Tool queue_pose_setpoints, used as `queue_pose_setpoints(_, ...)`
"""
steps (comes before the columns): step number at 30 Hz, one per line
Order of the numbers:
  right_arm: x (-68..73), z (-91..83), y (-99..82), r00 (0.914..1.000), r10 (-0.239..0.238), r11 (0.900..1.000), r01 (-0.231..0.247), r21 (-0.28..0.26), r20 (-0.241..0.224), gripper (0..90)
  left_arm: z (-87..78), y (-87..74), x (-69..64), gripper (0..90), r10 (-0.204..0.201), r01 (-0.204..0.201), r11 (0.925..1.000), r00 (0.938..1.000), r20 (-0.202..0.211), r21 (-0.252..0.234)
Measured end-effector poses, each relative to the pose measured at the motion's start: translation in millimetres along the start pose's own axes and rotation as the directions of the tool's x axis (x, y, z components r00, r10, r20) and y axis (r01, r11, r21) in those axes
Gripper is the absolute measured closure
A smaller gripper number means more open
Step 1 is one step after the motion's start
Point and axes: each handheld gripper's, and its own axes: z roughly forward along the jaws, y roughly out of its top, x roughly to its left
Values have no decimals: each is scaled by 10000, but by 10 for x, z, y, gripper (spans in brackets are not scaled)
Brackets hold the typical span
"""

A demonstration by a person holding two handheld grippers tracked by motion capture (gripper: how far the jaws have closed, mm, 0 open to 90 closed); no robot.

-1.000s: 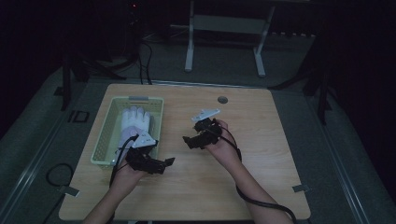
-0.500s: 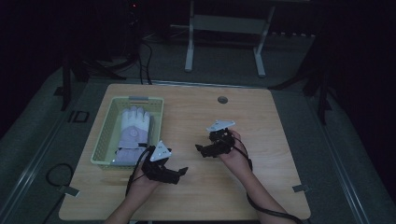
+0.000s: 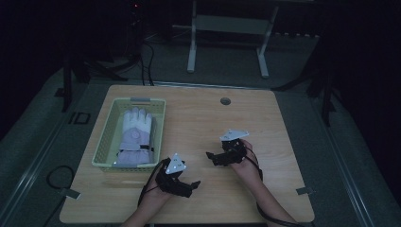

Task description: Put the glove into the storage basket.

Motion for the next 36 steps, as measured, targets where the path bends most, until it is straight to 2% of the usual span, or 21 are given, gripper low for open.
queue_pose_setpoints(3, -22, -13, -65, 10000, -51, 9998, 53, -170, 79, 135, 53, -55, -26, 72, -153, 153, 9999, 9999, 31, -49)
queue_pose_setpoints(5, -45, -15, -117, 9999, 12, 9998, -10, -207, 134, 134, 76, -89, -40, 72, -183, 181, 9998, 9997, -168, -87)
queue_pose_setpoints(8, -63, -9, -175, 9999, 13, 9999, -11, -158, 161, 133, 110, -124, -37, 64, -335, 337, 9994, 9992, -223, 124)
queue_pose_setpoints(12, -82, -4, -252, 9998, 46, 9999, -43, -155, 200, 133, 117, -145, -54, 55, -278, 278, 9996, 9981, -548, -1)
queue_pose_setpoints(15, -92, -1, -306, 9995, 39, 9999, -34, -153, 328, 125, 119, -159, -64, 55, -488, 469, 9987, 9940, -978, -212)
queue_pose_setpoints(19, -124, -14, -371, 9985, 50, 9996, -34, -294, 541, 121, 127, -182, -63, 55, -795, 756, 9966, 9854, -1505, -315)
queue_pose_setpoints(21, -137, -26, -398, 9975, 98, 9992, -70, -395, 696, 122, 119, -191, -66, 55, -1028, 939, 9937, 9813, -1629, -615)
queue_pose_setpoints(23, -164, -36, -421, 9973, 163, 9988, -129, -473, 720, 121, 108, -190, -86, 55, -1048, 907, 9922, 9781, -1799, -850)
queue_pose_setpoints(28, -220, -32, -475, 9945, 320, 9980, -265, -566, 997, 121, 103, -191, -101, 55, -965, 767, 9916, 9748, -2013, -1037)
queue_pose_setpoints(31, -237, 0, -493, 9958, 342, 9988, -310, -383, 855, 121, 98, -192, -96, 55, -951, 741, 9912, 9752, -1999, -1098)
queue_pose_setpoints(36, -206, 26, -492, 9962, 292, 9989, -261, -388, 817, 121, 86, -196, -87, 55, -1089, 845, 9885, 9731, -2031, -1251)
